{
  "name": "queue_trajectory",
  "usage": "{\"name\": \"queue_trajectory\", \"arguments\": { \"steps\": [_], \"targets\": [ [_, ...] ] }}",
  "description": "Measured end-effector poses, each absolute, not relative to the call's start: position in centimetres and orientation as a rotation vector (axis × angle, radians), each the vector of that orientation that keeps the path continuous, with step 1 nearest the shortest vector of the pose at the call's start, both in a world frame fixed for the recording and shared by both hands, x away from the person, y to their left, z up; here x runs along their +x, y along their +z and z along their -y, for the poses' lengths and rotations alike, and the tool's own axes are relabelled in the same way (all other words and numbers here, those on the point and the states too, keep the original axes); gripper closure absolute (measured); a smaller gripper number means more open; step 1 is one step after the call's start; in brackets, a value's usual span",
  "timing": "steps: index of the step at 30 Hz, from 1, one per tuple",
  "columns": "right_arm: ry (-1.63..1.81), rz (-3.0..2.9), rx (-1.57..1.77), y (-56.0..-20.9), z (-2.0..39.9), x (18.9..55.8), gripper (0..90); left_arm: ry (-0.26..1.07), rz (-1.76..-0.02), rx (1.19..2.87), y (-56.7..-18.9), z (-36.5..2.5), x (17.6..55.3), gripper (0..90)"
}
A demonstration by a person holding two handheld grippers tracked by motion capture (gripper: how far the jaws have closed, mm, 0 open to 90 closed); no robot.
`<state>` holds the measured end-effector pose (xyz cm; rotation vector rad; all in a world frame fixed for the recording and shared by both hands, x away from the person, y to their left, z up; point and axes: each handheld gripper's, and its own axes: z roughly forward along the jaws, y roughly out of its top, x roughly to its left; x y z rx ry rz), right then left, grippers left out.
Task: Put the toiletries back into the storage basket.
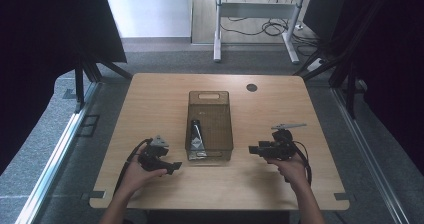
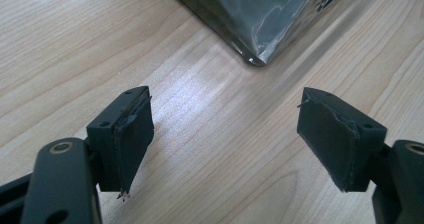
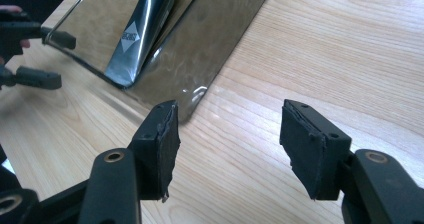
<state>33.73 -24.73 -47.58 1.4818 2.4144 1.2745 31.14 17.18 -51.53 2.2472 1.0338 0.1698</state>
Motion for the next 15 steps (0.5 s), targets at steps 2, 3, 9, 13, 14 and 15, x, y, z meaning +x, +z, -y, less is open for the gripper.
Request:
{"name": "queue_trajectory", "arguments": {
  "steps": [2, 3, 9, 13, 14, 15],
  "targets": [
    [1.304, -2.389, 1.469, -48.0, 25.3, 33.4, 41.1, 0.17, -1.037, 2.253, -51.6, -17.2, 31.2, 22.9],
    [1.316, -2.372, 1.472, -48.2, 25.4, 33.3, 41.3, 0.173, -1.039, 2.256, -51.7, -17.2, 31.2, 22.9],
    [1.3, -2.349, 1.433, -48.9, 25.8, 33.0, 40.2, 0.177, -1.041, 2.255, -51.7, -17.3, 31.2, 22.9],
    [1.282, -2.292, 1.381, -49.3, 26.1, 32.1, 37.6, 0.171, -1.055, 2.258, -52.0, -17.6, 31.5, 22.9],
    [1.296, -2.268, 1.391, -50.0, 26.5, 31.8, 38.1, 0.17, -1.058, 2.257, -52.1, -17.7, 31.6, 22.9],
    [1.294, -2.256, 1.4, -50.4, 26.7, 31.6, 38.2, 0.172, -1.059, 2.258, -52.2, -17.8, 31.7, 22.9]
  ]
}}
